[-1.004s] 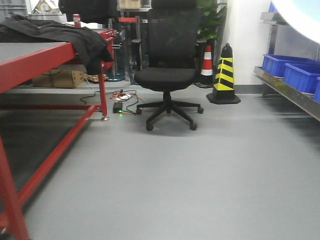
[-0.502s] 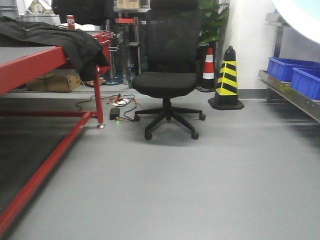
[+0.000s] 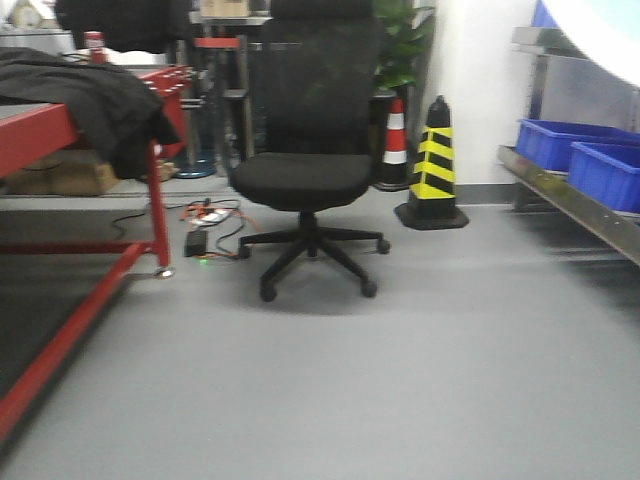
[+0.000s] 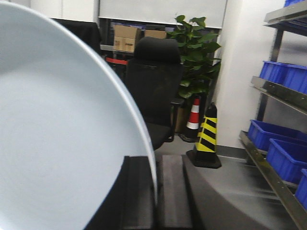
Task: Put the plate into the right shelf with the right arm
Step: 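Drive toward the shelf rack of blue bins carrying the plate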
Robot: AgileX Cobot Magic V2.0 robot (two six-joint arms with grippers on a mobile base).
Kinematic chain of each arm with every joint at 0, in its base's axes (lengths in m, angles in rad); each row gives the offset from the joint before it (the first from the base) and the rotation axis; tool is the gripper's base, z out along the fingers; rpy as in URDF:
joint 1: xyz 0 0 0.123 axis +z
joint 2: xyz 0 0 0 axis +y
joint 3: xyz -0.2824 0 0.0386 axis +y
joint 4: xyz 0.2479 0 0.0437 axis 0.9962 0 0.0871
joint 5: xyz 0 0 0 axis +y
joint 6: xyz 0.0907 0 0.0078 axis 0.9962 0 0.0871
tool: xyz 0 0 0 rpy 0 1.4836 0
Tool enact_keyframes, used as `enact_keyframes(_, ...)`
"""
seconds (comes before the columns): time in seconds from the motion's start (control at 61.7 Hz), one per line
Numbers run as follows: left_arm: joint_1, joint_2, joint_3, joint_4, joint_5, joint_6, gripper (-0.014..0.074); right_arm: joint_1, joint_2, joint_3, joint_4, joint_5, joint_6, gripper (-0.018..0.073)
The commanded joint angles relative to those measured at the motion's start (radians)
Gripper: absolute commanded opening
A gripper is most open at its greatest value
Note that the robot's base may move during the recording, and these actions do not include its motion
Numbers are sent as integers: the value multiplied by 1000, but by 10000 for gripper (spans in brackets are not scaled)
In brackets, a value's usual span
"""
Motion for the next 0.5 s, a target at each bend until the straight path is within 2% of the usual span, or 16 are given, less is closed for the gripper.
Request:
enact_keyframes(0.0, -2, -10, 10, -8, -90, -7, -128, -4, 8, -31, 2, -98, -10, 54)
enact_keyframes(0.486, -2, -10, 10, -8, -90, -7, -128, -4, 8, -31, 2, -98, -10, 54)
